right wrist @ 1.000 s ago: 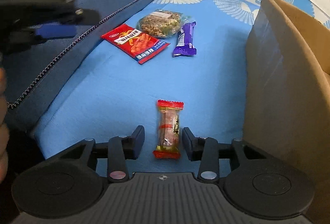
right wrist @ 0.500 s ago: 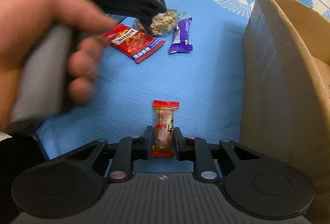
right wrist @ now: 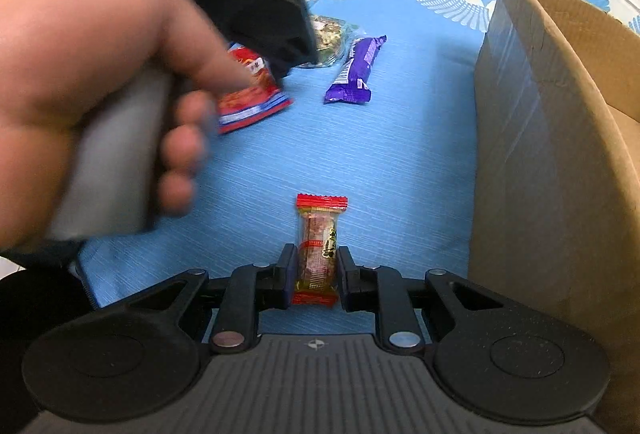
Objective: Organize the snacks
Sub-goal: 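Grasp the small red candy with the right tool while the left grasps the red spicy strip pack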
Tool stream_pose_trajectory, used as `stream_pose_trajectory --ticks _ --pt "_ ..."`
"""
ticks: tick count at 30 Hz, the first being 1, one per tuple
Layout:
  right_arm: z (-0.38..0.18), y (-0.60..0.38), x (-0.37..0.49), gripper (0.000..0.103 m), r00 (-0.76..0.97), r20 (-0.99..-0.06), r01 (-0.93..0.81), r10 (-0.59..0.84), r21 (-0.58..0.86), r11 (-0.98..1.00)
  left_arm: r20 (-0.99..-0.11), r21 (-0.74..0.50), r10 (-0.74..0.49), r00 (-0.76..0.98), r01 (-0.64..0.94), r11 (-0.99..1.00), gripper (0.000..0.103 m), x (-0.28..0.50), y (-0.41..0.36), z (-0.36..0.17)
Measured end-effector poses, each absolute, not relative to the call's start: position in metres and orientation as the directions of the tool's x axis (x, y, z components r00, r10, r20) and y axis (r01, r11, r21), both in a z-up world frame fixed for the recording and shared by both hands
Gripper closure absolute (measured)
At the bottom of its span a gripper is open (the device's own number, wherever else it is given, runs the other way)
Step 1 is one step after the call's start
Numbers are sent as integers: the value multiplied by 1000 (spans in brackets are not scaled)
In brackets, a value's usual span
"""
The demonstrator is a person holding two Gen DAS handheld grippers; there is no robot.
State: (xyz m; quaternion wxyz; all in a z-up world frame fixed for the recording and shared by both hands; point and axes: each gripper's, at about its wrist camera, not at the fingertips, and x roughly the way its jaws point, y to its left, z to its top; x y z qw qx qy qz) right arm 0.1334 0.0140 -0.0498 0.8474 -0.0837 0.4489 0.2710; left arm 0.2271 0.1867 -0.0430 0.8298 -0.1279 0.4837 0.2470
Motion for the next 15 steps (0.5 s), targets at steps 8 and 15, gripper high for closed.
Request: stream_pose_trajectory --ticks 8,15 --pt "-47 17 128 82 458 -802 -538 384 94 838 -861 -101 128 492 -412 906 52 142 182 -26" --pt "-40 13 122 85 467 -786 -551 405 99 828 -821 -148 -22 571 -176 973 52 79 163 -14"
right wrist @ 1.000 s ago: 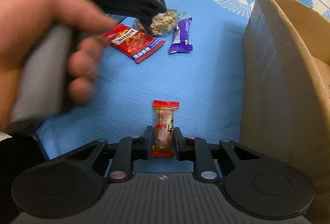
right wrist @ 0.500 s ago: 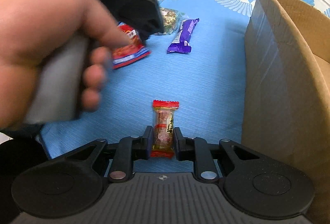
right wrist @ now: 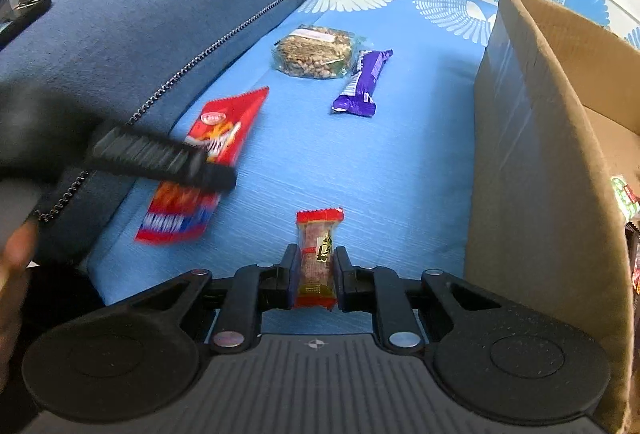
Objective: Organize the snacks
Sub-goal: 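Grasp the small red candy with the right tool while the left grasps the red spicy strip pack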
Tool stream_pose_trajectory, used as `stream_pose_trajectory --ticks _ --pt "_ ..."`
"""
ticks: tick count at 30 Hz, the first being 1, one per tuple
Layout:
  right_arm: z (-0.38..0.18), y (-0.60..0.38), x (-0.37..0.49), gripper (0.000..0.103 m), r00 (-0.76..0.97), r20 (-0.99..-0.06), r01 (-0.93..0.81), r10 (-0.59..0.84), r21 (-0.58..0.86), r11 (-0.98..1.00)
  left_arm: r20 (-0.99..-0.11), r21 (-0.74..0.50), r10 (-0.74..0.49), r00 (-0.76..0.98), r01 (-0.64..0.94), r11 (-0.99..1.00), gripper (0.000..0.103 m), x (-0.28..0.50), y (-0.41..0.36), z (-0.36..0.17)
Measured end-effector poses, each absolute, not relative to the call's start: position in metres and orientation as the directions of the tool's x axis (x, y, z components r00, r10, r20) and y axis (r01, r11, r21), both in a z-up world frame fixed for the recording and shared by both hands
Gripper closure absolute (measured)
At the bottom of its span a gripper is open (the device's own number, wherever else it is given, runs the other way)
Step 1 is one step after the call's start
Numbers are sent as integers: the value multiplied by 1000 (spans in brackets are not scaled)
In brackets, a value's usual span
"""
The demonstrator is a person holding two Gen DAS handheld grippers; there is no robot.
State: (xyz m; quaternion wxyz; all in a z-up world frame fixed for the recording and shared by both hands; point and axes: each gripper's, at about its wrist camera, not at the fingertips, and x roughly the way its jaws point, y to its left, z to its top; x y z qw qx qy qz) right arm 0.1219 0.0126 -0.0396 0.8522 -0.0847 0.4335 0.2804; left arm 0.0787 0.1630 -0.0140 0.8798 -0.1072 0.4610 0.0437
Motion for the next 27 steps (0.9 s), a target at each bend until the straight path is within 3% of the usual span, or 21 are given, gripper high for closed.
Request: stream_pose_trajectory --ticks 8,12,17,22,24,27 --pt "-39 9 115 84 463 -775 -580 430 101 808 -841 -183 -27 540 -237 954 51 66 171 -26" --pt "-40 9 114 81 462 -777 -585 427 95 805 -853 -169 -39 520 -205 964 30 75 166 -30" --pt "-45 12 112 68 455 -792 -593 407 71 802 -857 -150 -34 515 -186 971 27 74 162 -32" --pt "-49 14 110 69 456 -798 -603 394 49 796 -869 -117 -15 495 -176 977 27 80 157 -37" --pt "-49 15 109 78 459 -797 -605 394 45 795 -870 -107 -7 494 -174 979 26 81 155 -37" --pt "-49 16 108 79 463 -795 -609 391 36 793 -870 -106 -5 492 -177 978 26 82 155 -38"
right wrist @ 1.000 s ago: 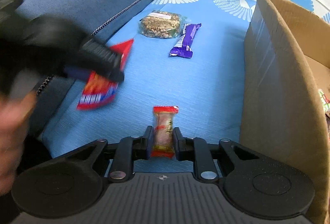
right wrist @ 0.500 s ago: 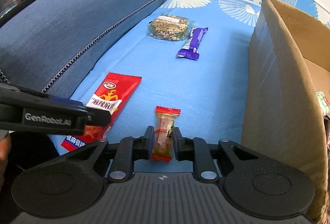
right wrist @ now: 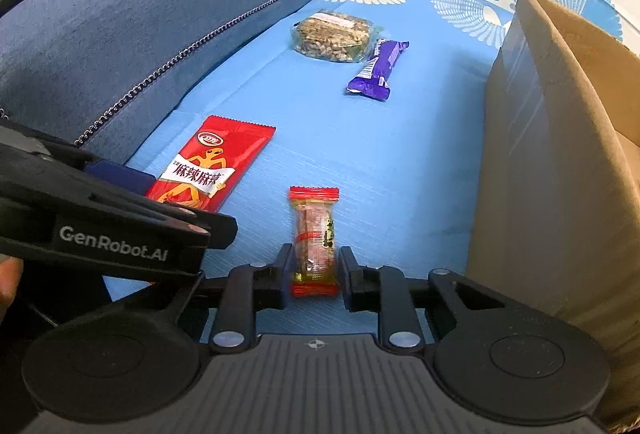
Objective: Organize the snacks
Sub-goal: 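Grasp the small red candy with the right tool while the left grasps the red spicy strip pack, then lift the red candy and red spicy strip pack with both tools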
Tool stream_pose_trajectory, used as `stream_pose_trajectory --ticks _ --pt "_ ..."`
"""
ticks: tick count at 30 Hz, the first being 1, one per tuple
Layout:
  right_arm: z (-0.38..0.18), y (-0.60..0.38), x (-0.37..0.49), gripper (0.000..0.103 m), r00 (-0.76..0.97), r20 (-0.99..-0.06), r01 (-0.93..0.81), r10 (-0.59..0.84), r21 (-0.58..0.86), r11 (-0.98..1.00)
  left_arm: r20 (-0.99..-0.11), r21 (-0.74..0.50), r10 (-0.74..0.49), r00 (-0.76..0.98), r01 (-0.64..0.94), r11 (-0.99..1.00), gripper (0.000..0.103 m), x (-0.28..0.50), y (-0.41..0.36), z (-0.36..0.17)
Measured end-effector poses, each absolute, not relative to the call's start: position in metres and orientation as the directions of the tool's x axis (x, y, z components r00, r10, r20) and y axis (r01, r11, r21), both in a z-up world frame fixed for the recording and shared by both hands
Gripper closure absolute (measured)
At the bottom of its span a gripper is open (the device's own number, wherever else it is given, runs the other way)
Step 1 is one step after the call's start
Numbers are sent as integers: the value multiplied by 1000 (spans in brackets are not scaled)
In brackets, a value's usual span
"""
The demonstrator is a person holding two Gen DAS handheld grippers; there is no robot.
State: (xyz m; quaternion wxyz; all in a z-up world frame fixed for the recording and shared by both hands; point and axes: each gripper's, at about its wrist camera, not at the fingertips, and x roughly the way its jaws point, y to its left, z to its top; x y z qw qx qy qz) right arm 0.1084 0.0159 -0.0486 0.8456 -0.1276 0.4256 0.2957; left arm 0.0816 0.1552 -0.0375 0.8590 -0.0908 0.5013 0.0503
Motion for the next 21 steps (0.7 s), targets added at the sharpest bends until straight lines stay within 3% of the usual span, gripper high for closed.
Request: stream_pose_trajectory --ticks 13,17,21 --pt "-47 18 107 80 472 -798 -616 374 5 788 -875 -49 46 483 -183 982 30 82 152 -39" --pt "-47 18 107 80 471 -798 -616 375 6 787 -871 -12 79 484 -182 983 48 81 150 -39" --pt "-46 18 107 80 471 -797 -613 378 13 790 -860 -9 87 503 -186 983 52 78 148 -38"
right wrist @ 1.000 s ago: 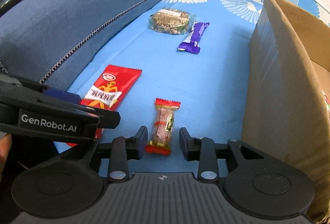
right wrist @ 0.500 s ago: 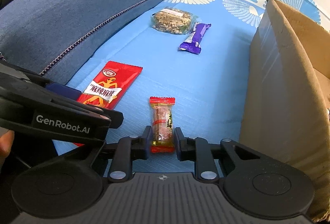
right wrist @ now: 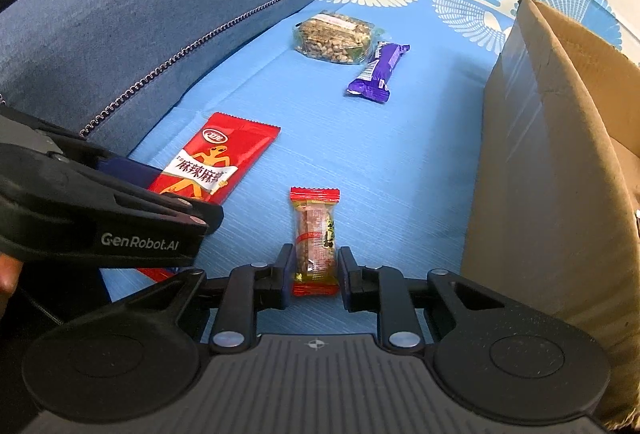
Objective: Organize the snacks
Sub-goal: 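Lift the red candy and red spicy strip pack with both tools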
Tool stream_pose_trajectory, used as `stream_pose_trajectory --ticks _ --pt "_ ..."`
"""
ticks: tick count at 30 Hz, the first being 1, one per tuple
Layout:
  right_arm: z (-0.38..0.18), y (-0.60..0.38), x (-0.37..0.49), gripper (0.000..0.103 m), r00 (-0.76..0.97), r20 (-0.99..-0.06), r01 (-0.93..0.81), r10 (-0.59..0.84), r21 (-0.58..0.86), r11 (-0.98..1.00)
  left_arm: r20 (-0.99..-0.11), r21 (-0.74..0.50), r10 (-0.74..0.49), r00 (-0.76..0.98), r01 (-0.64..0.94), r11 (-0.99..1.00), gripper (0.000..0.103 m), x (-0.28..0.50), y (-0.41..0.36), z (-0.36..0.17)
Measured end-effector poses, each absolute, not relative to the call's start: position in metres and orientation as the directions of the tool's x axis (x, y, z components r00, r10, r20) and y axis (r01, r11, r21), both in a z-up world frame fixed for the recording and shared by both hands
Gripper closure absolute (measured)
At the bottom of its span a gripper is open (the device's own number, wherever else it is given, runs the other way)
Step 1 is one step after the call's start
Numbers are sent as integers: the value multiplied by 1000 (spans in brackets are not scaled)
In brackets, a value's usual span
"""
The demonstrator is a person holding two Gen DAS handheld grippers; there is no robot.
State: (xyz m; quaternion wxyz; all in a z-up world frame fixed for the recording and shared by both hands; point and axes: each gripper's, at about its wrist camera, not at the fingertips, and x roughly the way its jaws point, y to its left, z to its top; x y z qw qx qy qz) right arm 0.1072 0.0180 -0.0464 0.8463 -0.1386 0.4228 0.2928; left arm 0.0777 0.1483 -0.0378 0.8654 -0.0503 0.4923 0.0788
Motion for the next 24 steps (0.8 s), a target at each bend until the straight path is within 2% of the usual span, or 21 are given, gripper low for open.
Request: stream_pose_trajectory --ticks 11,15,20,24 --pt "-46 17 108 80 472 -795 -610 381 18 792 -843 -83 58 535 -237 968 52 69 157 -37" --pt "-46 17 107 80 471 -795 -612 382 18 791 -857 -81 50 512 -231 970 50 74 156 -40" --pt "-46 17 108 80 469 -797 -616 379 12 788 -860 -71 58 507 -232 970 43 74 155 -40" --pt "-46 18 108 80 469 -799 -615 377 12 789 -862 -70 57 504 -230 971 42 75 155 -40"
